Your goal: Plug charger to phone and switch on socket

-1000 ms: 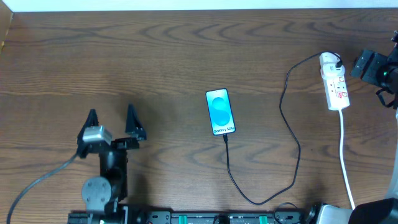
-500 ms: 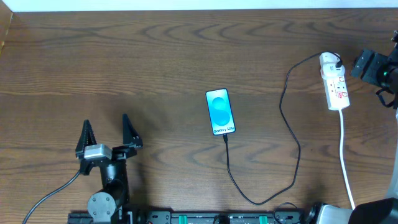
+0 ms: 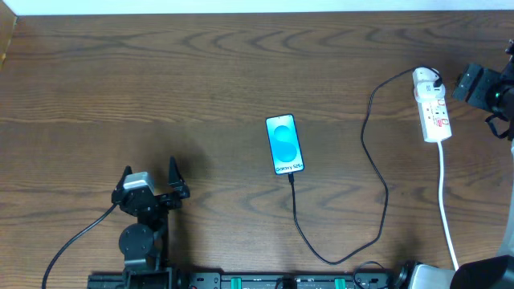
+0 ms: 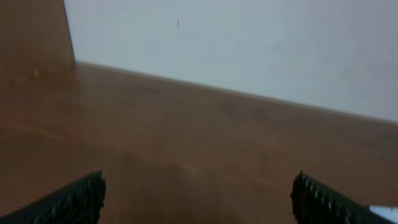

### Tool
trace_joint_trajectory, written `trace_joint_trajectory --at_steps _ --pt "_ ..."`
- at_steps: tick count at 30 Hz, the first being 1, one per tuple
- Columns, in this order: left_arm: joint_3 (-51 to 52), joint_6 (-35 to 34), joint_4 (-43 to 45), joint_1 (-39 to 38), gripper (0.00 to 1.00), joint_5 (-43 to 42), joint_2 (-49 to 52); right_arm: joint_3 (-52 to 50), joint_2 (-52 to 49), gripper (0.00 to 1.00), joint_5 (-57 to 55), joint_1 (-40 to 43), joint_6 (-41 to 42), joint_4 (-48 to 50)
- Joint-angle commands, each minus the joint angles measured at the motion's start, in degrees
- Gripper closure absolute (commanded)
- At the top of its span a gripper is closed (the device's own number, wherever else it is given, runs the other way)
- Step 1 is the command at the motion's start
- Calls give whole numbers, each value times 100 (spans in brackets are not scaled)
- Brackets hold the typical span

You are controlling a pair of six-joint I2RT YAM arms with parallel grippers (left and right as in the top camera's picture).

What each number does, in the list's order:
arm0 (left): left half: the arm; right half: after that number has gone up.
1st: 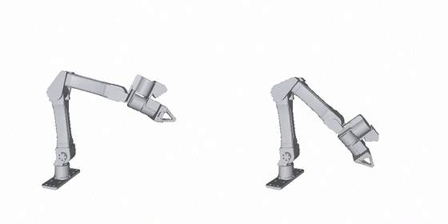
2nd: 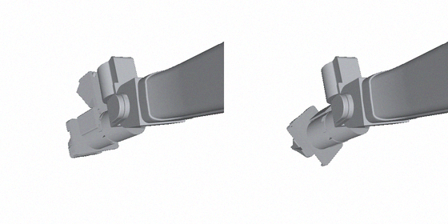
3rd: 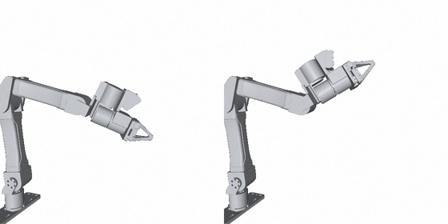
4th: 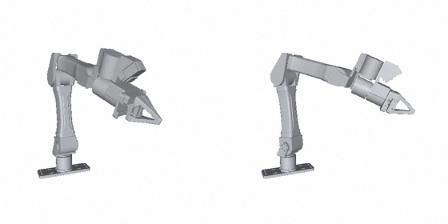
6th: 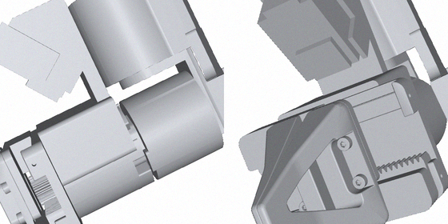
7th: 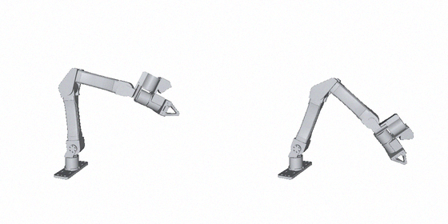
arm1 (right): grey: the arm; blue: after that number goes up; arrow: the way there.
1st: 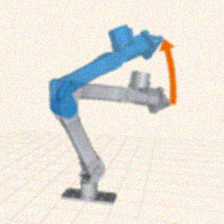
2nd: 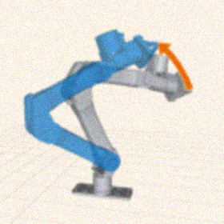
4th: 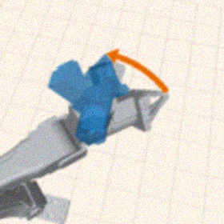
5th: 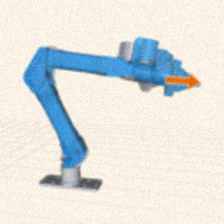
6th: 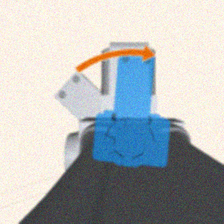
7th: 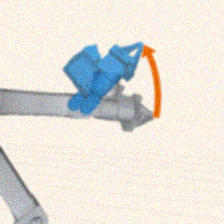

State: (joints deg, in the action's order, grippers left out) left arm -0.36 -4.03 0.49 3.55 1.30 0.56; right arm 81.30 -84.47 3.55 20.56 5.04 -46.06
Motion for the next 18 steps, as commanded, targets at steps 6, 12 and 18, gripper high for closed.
trace_joint_trajectory --at_steps 6,12,18 --pt "13 79 -472 31 5 -85 -50 44 46 1 -42 9 50 -9" --pt "13 79 -470 28 5 -83 -48 44 46 1 -42 9 50 -9" --pt "13 79 -470 28 5 -83 -33 44 46 1 -42 9 50 -9"
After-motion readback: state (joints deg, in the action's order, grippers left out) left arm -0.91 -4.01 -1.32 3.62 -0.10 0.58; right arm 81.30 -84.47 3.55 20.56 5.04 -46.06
